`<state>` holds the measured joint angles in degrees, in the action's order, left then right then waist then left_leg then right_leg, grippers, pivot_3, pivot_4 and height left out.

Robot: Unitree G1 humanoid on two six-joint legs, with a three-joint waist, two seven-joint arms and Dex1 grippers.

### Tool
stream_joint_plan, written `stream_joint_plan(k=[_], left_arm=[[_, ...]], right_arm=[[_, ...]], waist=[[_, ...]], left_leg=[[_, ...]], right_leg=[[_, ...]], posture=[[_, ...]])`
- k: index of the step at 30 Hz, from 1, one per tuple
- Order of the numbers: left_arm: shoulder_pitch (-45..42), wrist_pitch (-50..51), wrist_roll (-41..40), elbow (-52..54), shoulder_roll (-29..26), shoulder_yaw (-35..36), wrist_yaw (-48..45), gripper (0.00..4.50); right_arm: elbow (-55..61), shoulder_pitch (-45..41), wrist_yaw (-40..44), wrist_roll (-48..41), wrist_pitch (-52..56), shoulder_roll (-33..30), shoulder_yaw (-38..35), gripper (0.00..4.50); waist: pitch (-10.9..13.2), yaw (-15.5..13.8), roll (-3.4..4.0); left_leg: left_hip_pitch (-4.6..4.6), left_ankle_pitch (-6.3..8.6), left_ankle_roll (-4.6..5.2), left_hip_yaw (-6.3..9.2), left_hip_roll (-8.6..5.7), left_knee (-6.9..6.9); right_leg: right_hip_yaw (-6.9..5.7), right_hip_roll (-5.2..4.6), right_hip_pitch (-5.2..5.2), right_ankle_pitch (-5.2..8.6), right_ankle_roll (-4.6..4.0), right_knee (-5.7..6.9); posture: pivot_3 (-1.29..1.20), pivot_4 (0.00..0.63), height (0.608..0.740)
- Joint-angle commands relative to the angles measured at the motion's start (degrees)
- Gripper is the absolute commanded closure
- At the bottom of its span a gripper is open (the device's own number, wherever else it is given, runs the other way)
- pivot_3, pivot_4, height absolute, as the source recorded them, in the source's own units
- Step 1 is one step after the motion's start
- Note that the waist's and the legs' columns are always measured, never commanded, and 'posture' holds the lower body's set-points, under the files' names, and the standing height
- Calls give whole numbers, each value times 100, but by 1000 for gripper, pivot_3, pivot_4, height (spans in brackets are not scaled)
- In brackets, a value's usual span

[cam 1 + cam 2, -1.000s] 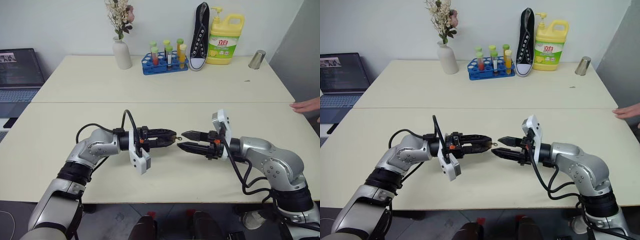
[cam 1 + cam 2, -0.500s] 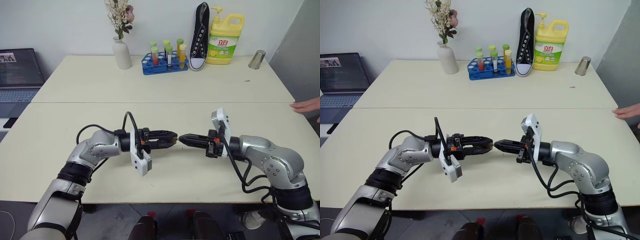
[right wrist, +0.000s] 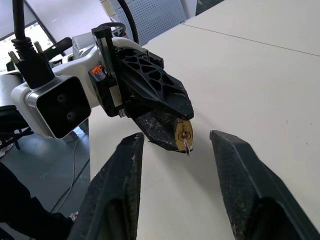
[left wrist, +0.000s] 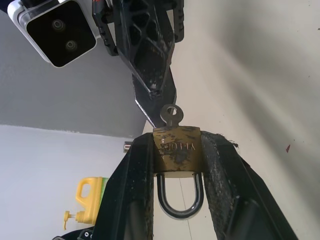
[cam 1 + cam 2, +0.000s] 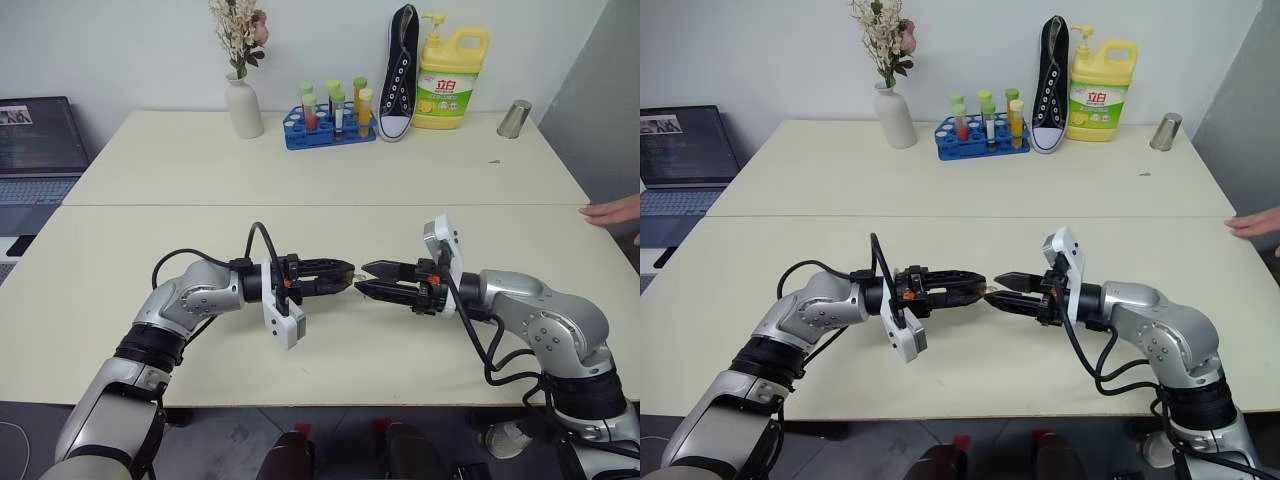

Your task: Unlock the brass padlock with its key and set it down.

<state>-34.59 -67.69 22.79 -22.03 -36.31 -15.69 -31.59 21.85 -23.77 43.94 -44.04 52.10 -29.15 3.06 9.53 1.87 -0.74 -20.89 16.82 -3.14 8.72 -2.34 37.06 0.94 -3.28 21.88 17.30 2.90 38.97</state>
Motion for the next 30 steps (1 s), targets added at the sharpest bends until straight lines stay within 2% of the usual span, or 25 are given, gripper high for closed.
stream_joint_plan(k=[1, 15, 18, 22, 30], left_arm=[[-101, -16, -62, 138, -58, -9, 118, 3518], [-87, -18, -62, 140, -66, -15, 140, 3518], [-92, -10, -62, 119, -65, -22, 154, 3518], [-97, -9, -32, 114, -64, -19, 187, 3518], [-85, 7, -14, 139, -55, -15, 213, 3518]], right_arm=[[-2, -92, 70, -63, -41, -3, -33, 2518], [-162, -200, 108, -90, -15, 58, 21, 2518], [-166, -198, 117, -83, -10, 57, 18, 3116], [-145, -182, 152, -71, 2, 24, 33, 4488], [-113, -179, 179, -93, 9, -3, 16, 4500]], waist=[[0, 0, 0], [0, 0, 0], [0, 0, 0], [0, 0, 0], [0, 0, 0]], left_leg=[[0, 0, 0, 0, 0, 0], [0, 0, 0, 1, 0, 0], [0, 0, 0, 0, 0, 0], [0, 0, 0, 0, 0, 0], [-1, 0, 0, 0, 0, 0]], right_leg=[[0, 0, 0, 0, 0, 0], [0, 0, 1, 0, 0, 0], [0, 0, 1, 0, 0, 0], [0, 0, 2, 0, 0, 0], [1, 0, 2, 0, 0, 1]], posture=[[0, 150, 740], [0, 150, 740], [0, 150, 740], [0, 150, 740], [0, 150, 740]])
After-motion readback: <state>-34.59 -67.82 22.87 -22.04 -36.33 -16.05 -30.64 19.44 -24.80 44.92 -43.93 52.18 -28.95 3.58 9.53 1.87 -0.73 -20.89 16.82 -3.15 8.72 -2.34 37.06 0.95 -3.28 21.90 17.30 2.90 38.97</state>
